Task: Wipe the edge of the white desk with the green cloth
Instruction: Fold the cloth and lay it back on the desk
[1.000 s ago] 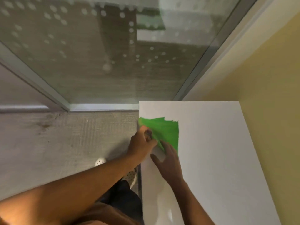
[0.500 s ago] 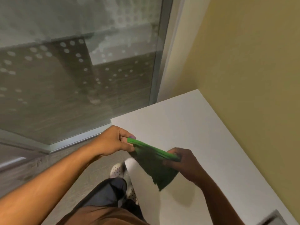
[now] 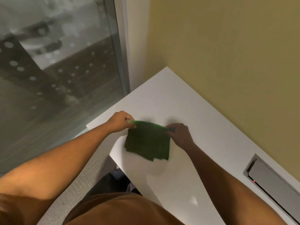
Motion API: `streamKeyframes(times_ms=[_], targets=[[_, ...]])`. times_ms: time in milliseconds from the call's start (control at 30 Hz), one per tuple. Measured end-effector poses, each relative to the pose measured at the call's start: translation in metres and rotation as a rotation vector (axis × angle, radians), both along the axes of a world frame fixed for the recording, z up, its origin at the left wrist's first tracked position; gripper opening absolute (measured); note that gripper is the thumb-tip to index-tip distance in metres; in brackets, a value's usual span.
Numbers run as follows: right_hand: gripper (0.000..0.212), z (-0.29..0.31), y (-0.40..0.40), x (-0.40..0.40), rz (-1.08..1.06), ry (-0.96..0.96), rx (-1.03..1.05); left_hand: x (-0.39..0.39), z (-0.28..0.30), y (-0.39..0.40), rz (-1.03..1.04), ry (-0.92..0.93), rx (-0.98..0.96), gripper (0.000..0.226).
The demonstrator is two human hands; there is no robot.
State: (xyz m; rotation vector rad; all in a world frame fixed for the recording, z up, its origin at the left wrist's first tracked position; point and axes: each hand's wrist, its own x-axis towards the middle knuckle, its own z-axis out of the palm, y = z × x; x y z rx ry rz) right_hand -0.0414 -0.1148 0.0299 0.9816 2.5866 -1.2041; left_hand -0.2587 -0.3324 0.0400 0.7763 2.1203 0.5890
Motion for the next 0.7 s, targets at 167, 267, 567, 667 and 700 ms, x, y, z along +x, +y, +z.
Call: streamKeyframes(times_ms=[167,267,567,667,700], targets=[[0.016,-0.006,-0.022,0.042,0.036,0.100,0.156,0.008,-0.013,-0.033,-0.286,0.248,0.109,0.024],[0.019,-0.012,-0.049,0.068,0.112,0.073,0.191,0.023,-0.029,-0.062,-0.436,0.348,0.216,0.019],[0.041,-0.020,-0.075,0.049,0.078,-0.156,0.194,0.042,-0.049,-0.057,-0.430,0.285,0.063,0.055],[0.050,-0.026,-0.068,0.031,0.055,-0.251,0.213,0.040,-0.053,-0.033,-0.346,0.314,-0.014,0.054],[0.053,-0.027,-0.066,0.027,0.075,-0.292,0.224,0.038,-0.055,-0.027,-0.373,0.320,-0.078,0.058]])
